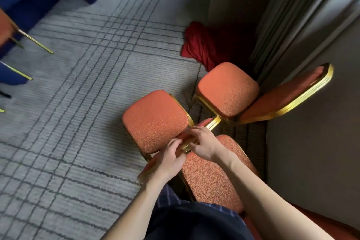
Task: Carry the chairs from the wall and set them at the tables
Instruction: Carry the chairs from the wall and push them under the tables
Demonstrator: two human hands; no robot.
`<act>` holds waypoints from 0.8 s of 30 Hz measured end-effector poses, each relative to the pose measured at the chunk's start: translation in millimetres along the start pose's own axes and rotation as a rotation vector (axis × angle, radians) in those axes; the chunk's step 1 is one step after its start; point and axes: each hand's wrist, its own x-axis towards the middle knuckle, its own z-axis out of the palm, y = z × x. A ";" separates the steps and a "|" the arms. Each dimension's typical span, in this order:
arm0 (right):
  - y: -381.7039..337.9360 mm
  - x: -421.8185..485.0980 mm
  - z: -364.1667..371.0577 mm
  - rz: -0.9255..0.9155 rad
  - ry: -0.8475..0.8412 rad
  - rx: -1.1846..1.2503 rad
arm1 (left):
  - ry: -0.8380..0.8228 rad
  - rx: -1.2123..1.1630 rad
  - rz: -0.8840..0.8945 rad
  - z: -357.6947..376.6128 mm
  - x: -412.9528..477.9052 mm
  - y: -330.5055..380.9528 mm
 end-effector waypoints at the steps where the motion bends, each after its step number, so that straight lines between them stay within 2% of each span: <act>1: 0.0 1.5 1.1 -0.040 -0.025 -0.071 | -0.013 0.141 0.043 0.1 0.1 0.0; 4: -2.4 -2.9 3.9 -0.127 -0.079 -0.221 | -0.011 0.314 0.130 2.9 0.4 -5.5; 8: 7.4 4.9 12.9 -0.153 -0.013 -0.329 | 0.148 0.238 0.090 7.5 7.1 -11.8; 13: 2.1 18.7 23.2 -0.102 -0.016 -0.367 | 0.304 0.310 0.138 9.2 11.1 -21.4; 24: -19.0 58.2 11.8 -0.203 0.100 -0.351 | 0.492 0.369 0.267 -32.6 36.1 -33.1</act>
